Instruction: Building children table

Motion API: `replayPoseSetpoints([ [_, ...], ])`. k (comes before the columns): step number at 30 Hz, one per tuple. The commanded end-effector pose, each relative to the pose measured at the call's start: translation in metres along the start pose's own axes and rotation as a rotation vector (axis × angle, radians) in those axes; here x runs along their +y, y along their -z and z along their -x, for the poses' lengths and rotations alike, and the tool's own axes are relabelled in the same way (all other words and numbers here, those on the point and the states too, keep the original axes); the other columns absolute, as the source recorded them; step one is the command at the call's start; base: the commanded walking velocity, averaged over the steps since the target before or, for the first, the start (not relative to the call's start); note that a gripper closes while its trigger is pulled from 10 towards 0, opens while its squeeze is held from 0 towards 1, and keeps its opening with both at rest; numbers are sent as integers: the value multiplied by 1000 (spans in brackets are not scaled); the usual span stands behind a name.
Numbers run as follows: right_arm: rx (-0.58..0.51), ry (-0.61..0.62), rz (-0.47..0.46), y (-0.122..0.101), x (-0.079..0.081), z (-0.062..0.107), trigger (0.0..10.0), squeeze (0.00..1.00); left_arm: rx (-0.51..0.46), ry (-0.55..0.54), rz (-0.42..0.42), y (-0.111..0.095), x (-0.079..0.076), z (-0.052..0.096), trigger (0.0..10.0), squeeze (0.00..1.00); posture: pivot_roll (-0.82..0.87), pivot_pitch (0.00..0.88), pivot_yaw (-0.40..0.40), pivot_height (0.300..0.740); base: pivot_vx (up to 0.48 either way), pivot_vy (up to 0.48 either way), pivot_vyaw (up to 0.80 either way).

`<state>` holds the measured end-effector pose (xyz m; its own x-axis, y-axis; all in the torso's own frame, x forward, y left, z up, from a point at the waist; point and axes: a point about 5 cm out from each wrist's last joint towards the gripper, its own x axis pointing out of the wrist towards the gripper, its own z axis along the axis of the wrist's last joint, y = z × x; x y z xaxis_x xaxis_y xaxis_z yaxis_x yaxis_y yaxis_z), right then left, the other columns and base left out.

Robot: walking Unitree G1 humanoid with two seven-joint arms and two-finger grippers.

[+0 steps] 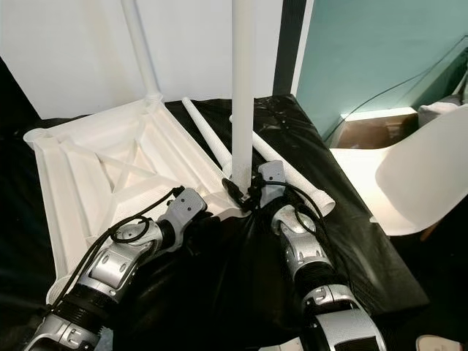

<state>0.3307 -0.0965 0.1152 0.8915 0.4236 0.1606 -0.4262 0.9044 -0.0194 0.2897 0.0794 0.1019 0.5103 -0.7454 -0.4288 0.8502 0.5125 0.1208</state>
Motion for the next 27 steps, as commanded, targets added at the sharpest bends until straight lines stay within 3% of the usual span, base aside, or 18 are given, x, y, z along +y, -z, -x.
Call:
replayPoseSetpoints([
  [1, -17, 70, -13, -2, -4, 1, 0, 0, 144, 55, 108, 39, -17, -4, 10000, 0, 67, 0, -9, 740, 0, 0, 0],
  [4, -19, 143, -9, 0, -2, 0, 0, 0, 145, 56, 110, 39, -18, -5, 10000, 0, 67, 0, -9, 740, 0, 0, 0],
  [9, -7, 149, -31, 0, -1, -5, 0, 0, 146, 59, 111, 40, -18, -5, 10000, 0, 66, 0, -8, 740, 0, 0, 0],
  [10, -4, 104, -38, -1, 3, -7, 10000, 0, 146, 59, 111, 40, -18, -5, 10000, 0, 67, 0, -8, 740, 0, 0, 0],
  [11, -4, 104, -38, -1, 3, -7, 10000, 0, 146, 59, 111, 40, -18, -5, 10000, 0, 67, 0, -8, 740, 0, 0, 0],
  [13, -7, -12, -36, -2, 16, -9, 10000, 0, 146, 59, 111, 40, -18, -5, 10000, 0, 62, 0, -3, 740, 0, 0, 0],
  [14, -16, -78, -39, -4, 21, -9, 10000, 1000, 148, 60, 110, 40, -18, -5, 10000, 0, 60, 0, -2, 740, 0, 0, 0],
  [15, -18, -153, -21, -5, 24, -7, 10000, 1000, 148, 61, 109, 40, -18, -5, 10000, 0, 58, 0, -1, 740, 0, 0, 0],
  [17, -18, -153, -21, -5, 24, -7, 10000, 1000, 148, 61, 109, 40, -18, -5, 10000, 0, 58, 0, -1, 740, 0, 0, 0],
  [18, -17, -192, -4, -6, 25, -6, 10000, 0, 148, 61, 108, 40, -17, -5, 10000, 0, 57, 0, -1, 740, 0, 0, 0],
  [19, -17, -192, -4, -6, 25, -6, 10000, 0, 148, 61, 108, 40, -17, -5, 10000, 0, 57, 0, -1, 740, 0, 0, 0],
  [24, 72, -456, 82, -7, 5, 1, 10000, 0, 151, 67, 102, 40, -17, -5, 10000, 0, 53, 0, 4, 740, 0, 0, 0],
  [27, 110, -513, 107, -7, -2, 2, 10000, 0, 152, 67, 101, 40, -17, -4, 10000, 0, 53, 0, 5, 740, 0, 0, 0],
])
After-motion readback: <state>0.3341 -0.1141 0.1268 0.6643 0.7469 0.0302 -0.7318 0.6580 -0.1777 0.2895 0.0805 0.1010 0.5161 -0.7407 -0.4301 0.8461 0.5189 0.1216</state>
